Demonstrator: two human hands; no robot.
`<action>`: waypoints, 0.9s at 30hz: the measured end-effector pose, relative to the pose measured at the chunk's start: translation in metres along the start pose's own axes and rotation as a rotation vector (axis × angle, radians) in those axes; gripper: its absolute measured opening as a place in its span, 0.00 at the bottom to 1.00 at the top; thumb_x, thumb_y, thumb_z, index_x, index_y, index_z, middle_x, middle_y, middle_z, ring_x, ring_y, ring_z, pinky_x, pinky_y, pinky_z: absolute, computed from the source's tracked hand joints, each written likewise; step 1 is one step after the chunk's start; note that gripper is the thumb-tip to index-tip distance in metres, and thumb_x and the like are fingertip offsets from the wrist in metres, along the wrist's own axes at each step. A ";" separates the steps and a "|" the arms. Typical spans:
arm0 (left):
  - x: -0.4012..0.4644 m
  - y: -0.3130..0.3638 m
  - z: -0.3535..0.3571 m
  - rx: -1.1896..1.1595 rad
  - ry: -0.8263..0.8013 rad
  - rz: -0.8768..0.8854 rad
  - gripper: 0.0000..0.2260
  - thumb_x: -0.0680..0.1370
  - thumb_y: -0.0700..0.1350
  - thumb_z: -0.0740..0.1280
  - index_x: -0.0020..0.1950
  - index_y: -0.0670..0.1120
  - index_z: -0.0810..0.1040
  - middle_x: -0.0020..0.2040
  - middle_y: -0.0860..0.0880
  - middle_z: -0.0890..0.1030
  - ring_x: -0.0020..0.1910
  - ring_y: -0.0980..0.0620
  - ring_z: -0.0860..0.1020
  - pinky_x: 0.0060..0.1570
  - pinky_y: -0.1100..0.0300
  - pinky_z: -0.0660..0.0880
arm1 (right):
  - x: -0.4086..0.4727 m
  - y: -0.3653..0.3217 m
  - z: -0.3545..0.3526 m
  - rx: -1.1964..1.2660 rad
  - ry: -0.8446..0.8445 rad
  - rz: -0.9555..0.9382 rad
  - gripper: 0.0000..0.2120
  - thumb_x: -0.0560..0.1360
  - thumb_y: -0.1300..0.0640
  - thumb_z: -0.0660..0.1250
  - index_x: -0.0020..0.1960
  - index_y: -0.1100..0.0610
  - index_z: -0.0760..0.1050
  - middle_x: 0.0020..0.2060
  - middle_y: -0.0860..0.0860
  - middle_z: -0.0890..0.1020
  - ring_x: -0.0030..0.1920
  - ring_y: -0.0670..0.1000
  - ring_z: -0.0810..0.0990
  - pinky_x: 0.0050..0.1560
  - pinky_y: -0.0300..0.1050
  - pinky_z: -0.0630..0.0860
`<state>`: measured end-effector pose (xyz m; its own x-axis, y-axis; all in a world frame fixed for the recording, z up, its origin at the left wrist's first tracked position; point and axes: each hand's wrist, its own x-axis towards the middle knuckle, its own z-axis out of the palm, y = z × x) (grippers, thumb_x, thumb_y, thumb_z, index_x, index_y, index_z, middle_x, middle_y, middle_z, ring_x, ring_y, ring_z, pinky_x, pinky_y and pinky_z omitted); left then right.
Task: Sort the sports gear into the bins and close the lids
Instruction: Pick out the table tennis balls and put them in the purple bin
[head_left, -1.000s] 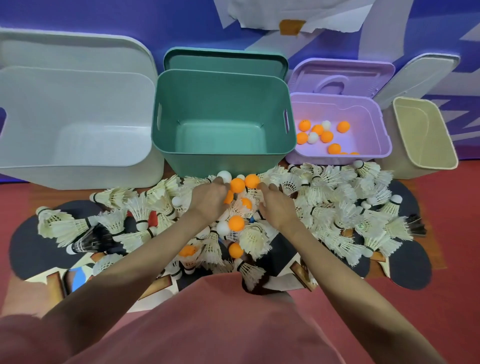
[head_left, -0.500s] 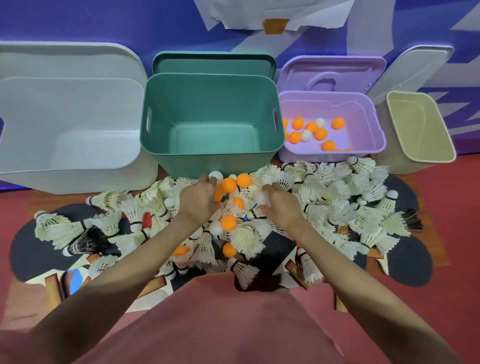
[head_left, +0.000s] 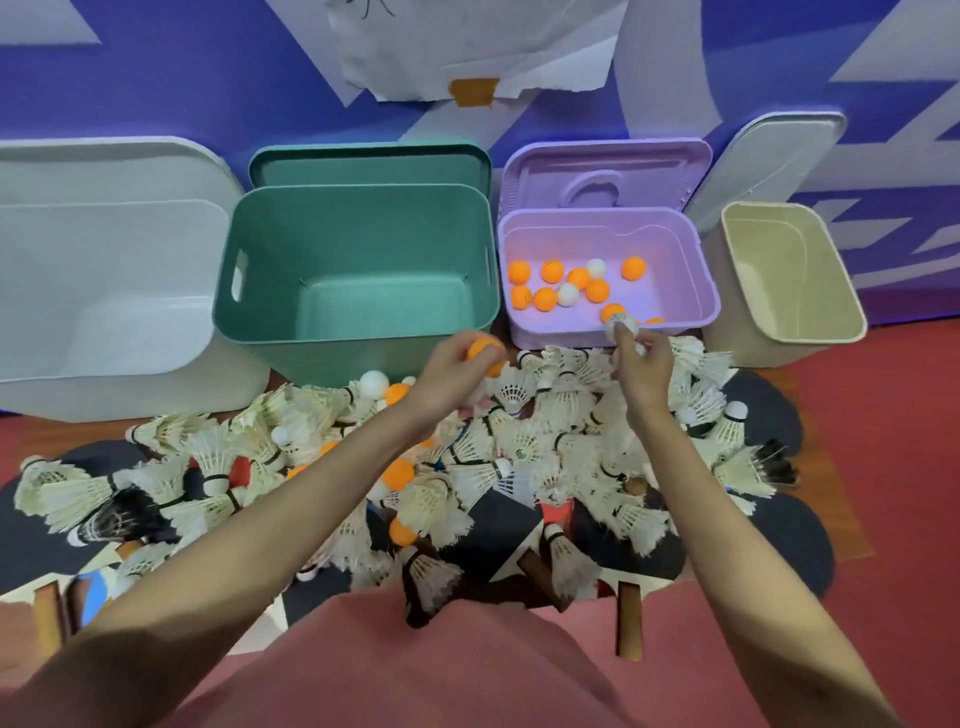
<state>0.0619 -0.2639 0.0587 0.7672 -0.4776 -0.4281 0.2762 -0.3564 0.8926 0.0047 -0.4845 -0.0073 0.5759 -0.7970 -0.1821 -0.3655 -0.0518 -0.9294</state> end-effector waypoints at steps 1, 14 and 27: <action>0.014 0.013 0.013 0.017 -0.008 0.030 0.05 0.79 0.43 0.63 0.53 0.44 0.74 0.39 0.45 0.74 0.24 0.54 0.74 0.22 0.65 0.64 | 0.015 -0.002 -0.003 -0.001 0.002 0.001 0.16 0.75 0.50 0.67 0.53 0.61 0.69 0.48 0.54 0.72 0.48 0.52 0.73 0.41 0.38 0.69; 0.181 0.039 0.074 1.150 0.001 0.314 0.21 0.80 0.43 0.61 0.73 0.50 0.64 0.62 0.38 0.68 0.60 0.36 0.70 0.55 0.47 0.70 | 0.123 0.001 -0.004 -0.858 -0.306 -0.418 0.18 0.78 0.58 0.62 0.65 0.63 0.66 0.55 0.66 0.70 0.54 0.66 0.71 0.50 0.54 0.67; 0.040 0.006 0.024 0.661 0.163 0.775 0.16 0.76 0.36 0.63 0.64 0.41 0.73 0.58 0.44 0.73 0.56 0.48 0.73 0.55 0.59 0.71 | 0.027 0.007 0.000 -0.554 -0.199 -0.562 0.18 0.75 0.63 0.63 0.64 0.63 0.68 0.58 0.61 0.70 0.60 0.59 0.67 0.59 0.47 0.65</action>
<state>0.0805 -0.3040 0.0434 0.6820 -0.6671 0.2998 -0.6630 -0.3909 0.6385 0.0173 -0.5066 -0.0190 0.8812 -0.4441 0.1621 -0.2620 -0.7442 -0.6144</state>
